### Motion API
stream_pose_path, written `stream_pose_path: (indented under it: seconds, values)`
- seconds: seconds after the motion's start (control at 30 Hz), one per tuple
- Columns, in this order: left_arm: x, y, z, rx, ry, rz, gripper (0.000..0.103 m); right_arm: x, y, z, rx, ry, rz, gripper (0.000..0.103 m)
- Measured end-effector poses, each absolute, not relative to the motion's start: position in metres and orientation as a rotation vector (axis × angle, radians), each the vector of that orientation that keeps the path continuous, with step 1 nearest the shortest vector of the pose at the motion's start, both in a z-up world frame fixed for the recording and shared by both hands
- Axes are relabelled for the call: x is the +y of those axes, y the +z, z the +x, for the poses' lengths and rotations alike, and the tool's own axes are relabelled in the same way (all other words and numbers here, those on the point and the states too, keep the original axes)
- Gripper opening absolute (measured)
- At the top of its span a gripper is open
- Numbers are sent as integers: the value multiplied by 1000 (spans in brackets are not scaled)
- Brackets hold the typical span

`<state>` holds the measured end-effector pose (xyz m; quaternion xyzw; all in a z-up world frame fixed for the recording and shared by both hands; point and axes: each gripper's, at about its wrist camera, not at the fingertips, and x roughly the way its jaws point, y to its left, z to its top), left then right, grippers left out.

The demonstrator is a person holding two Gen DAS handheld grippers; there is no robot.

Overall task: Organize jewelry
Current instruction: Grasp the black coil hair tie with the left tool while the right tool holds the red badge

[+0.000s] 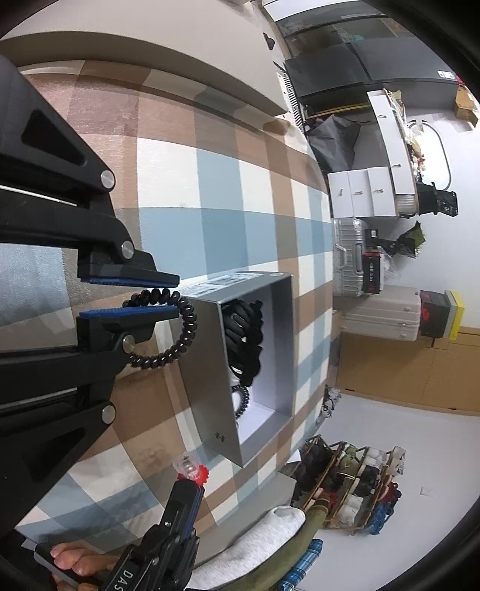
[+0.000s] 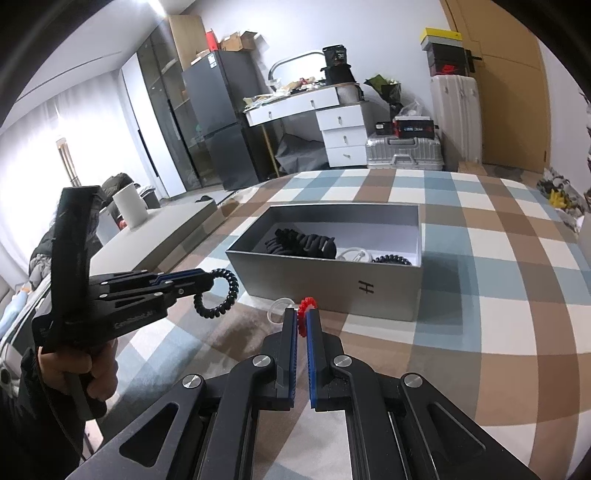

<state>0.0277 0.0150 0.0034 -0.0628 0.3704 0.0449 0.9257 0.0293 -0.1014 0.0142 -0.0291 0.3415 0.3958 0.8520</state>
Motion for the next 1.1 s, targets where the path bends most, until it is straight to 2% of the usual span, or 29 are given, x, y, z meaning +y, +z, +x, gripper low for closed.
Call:
stream_pose_path:
  seconds: [0.77,0.97,1.07,1.1]
  values:
    - [17,23,28,665,70,-148,3,-100,18,43,693,801,-55,4]
    - [19,7,28,714,58,-138,3,-99,19,43,696,800,-59,4]
    - [27,-3,28,759,77,-186,7,-99,18,42,699,801,-59,4]
    - [29,-5,26,762,81,-196,13,-99,18,42,701,800,-60,4]
